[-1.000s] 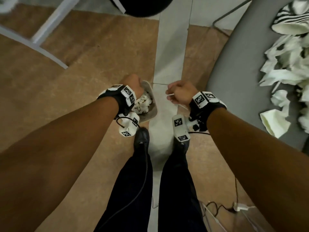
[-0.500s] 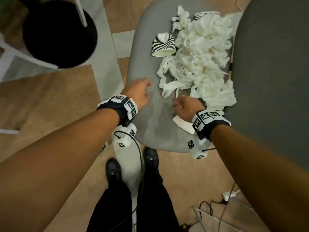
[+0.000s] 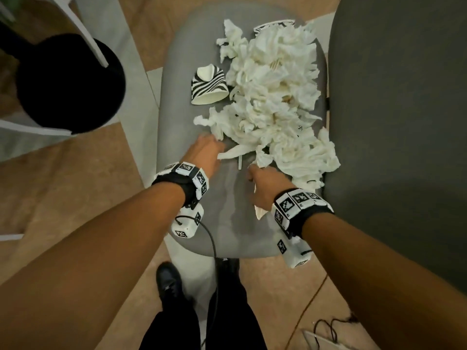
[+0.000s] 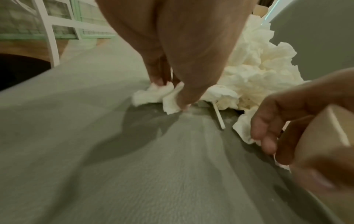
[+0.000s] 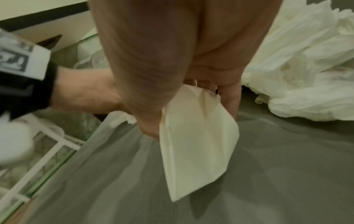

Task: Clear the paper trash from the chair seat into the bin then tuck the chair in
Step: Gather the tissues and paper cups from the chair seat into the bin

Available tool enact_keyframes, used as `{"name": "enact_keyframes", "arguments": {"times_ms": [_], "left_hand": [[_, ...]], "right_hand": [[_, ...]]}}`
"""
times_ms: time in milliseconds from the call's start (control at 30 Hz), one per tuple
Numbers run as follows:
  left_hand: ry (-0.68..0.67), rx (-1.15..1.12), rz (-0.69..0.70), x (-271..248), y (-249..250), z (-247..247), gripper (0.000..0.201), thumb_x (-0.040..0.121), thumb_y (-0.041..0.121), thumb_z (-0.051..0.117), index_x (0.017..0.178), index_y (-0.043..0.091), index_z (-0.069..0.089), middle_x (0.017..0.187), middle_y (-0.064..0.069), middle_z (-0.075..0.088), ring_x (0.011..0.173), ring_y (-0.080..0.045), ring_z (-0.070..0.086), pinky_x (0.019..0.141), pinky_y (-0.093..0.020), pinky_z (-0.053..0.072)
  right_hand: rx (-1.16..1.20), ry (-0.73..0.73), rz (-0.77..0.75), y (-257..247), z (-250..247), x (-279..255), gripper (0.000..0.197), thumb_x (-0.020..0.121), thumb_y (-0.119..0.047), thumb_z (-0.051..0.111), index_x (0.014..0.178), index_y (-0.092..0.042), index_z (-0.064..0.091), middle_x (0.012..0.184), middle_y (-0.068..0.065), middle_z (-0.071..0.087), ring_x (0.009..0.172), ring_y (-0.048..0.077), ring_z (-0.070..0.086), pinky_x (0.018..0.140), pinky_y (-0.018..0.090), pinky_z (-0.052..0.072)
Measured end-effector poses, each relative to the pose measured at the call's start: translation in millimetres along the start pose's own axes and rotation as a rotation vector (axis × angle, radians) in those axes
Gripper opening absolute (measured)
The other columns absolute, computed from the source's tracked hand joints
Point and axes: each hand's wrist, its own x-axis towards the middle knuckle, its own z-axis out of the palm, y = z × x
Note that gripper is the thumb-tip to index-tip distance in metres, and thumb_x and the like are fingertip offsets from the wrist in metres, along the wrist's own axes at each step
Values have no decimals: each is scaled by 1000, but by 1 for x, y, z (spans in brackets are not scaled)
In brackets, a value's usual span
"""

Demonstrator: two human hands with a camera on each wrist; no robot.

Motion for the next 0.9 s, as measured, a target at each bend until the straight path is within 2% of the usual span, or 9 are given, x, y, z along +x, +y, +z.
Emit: {"name": "enact_keyframes", "arguments": {"times_ms": [133, 233, 333, 433, 533, 633, 733, 800, 900], "left_hand": [[-71, -176, -82, -19, 3, -8, 27, 81, 2, 50, 105, 14, 44, 94, -9, 57, 81, -32, 59, 71, -38, 49], [-108, -262, -172, -30, 0, -9, 39, 83, 4, 47, 116, 18, 32, 92, -10, 59, 70, -25, 57, 66, -38, 48], [3, -220, -243, -36, -5, -8, 54, 81, 23, 52, 128, 23, 26, 89, -6, 63, 69, -27, 60, 64, -35, 47], [143, -100, -223, -30, -6, -9, 90, 75, 51, 58, 147, 31, 9, 113, -7, 66, 83, -35, 66, 73, -42, 55], [64, 22, -210, -6, -4, -10, 111, 73, 61, 62, 153, 38, -12, 137, -11, 51, 102, -38, 64, 81, -44, 54], [-40, 63, -240, 14, -6, -10, 88, 81, 52, 65, 152, 35, 15, 133, -15, 47, 106, -38, 61, 83, -43, 51], [18, -36, -185, 12, -16, -8, 33, 88, 32, 52, 119, 22, 58, 115, -12, 54, 97, -36, 63, 80, -41, 54], [22, -111, -149, -2, -24, -9, 22, 80, 36, 48, 85, 18, 60, 95, -7, 53, 87, -31, 61, 72, -36, 50], [-57, -144, -192, -31, -41, -11, 34, 81, 45, 50, 72, 13, 60, 89, -2, 50, 78, -24, 56, 65, -30, 38]], "right_hand": [[155, 75, 62, -2, -9, 6, 43, 79, -38, 62, 115, -20, 47, 109, 12, 61, 99, 32, 59, 83, 44, 55], [225, 102, 100, -8, -14, 12, 32, 83, -38, 59, 107, -18, 54, 102, 9, 63, 96, 28, 59, 77, 35, 51], [227, 82, 82, -15, -16, 13, 31, 82, -42, 59, 104, -20, 58, 101, 6, 64, 95, 25, 58, 74, 32, 49], [178, 49, 66, -19, -15, 13, 33, 79, -49, 58, 100, -24, 58, 99, 5, 63, 94, 24, 59, 79, 35, 54], [185, 47, 53, -19, -12, 16, 24, 76, -49, 60, 90, -29, 56, 97, 4, 64, 91, 21, 57, 74, 30, 50], [207, 48, 24, -18, -11, 17, 20, 77, -42, 62, 90, -28, 56, 92, 1, 65, 95, 21, 57, 68, 27, 41], [239, 39, 5, -19, -9, 14, 20, 79, -40, 63, 91, -26, 55, 87, -3, 62, 89, 19, 56, 68, 28, 42], [250, 35, 19, -21, -8, 12, 20, 80, -40, 64, 91, -25, 56, 79, -8, 55, 84, 17, 54, 68, 29, 44], [242, 22, 19, -30, -5, 11, 20, 78, -42, 64, 88, -26, 56, 79, -7, 57, 84, 18, 57, 69, 30, 47]]}}
